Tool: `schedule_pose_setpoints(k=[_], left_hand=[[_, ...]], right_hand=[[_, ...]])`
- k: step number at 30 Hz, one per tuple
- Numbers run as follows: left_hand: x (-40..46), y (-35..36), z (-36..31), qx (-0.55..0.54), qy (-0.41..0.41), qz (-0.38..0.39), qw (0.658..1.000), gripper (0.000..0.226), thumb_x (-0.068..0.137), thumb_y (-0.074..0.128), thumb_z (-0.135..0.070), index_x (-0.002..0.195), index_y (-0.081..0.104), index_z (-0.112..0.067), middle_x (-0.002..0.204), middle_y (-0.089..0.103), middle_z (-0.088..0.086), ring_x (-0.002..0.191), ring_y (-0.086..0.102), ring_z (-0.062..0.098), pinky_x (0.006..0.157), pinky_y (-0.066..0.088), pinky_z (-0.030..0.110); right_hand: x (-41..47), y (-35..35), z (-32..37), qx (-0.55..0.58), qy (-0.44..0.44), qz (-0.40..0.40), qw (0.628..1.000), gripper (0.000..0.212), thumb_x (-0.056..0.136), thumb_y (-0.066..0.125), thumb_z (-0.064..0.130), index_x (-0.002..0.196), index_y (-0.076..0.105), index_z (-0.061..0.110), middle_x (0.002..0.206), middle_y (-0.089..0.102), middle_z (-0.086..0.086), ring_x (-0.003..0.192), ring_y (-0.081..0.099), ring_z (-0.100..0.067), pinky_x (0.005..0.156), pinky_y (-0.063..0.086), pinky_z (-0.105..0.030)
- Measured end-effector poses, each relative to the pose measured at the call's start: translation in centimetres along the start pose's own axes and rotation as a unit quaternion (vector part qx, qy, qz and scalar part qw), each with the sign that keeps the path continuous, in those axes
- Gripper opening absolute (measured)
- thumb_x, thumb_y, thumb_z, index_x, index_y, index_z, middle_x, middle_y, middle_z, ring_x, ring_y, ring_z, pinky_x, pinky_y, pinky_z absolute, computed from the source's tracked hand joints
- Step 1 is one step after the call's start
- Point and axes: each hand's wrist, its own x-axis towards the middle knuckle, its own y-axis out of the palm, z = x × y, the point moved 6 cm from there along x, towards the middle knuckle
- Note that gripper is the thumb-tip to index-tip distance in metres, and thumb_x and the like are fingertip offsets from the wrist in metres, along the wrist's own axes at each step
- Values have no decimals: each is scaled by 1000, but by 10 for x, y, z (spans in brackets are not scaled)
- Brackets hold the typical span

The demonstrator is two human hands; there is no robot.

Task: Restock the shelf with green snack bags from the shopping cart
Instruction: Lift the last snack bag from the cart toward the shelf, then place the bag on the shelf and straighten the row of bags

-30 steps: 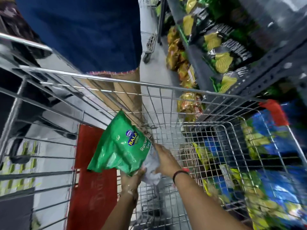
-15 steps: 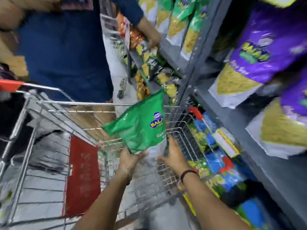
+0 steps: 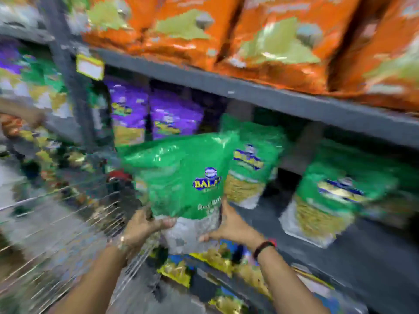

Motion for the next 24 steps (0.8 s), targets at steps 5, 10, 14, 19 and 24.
schedule_pose_setpoints(k=[5, 10, 14, 19, 24], left_hand=[[10, 122, 1, 63, 6, 185, 981, 65, 37, 87, -43, 84, 62, -7, 51, 68, -25, 56, 61, -14, 53, 45, 0], [1, 229, 8, 110, -7, 331, 937, 79, 31, 87, -42, 96, 63, -4, 67, 74, -17, 72, 66, -6, 58, 48, 5], [-7, 312, 7, 107, 18, 368, 924, 55, 43, 83, -37, 90, 60, -21, 84, 73, -12, 93, 64, 18, 78, 53, 22], [-8, 409, 4, 93, 54, 353, 930, 38, 76, 64, 2, 97, 49, -25, 105, 57, -4, 106, 55, 20, 89, 40, 29], [22, 456, 9, 117, 68, 272, 953, 65, 79, 62, -2, 133, 27, -7, 128, 43, 0, 116, 41, 12, 97, 36, 25]], right_hand=[[-110, -72, -40, 51, 51, -96, 993, 126, 26, 79, 64, 129, 15, 27, 131, 29, 25, 117, 25, 28, 92, 18, 10], [-214, -118, -80, 97, 144, -242, 955, 103, 33, 86, 53, 117, 31, 34, 122, 42, 24, 104, 39, 30, 95, 34, -1], [-274, -162, -110, 83, 182, -332, 922, 89, 48, 90, 19, 113, 33, 41, 126, 49, 11, 112, 46, 15, 100, 37, -11], [-304, -228, -143, 62, 191, -406, 891, 88, 31, 87, 42, 104, 37, 47, 129, 47, -4, 123, 43, -22, 106, 37, -50], [-284, -280, -174, 89, 156, -441, 879, 89, 46, 83, -6, 115, 34, 20, 118, 53, -5, 114, 49, -21, 93, 46, -22]])
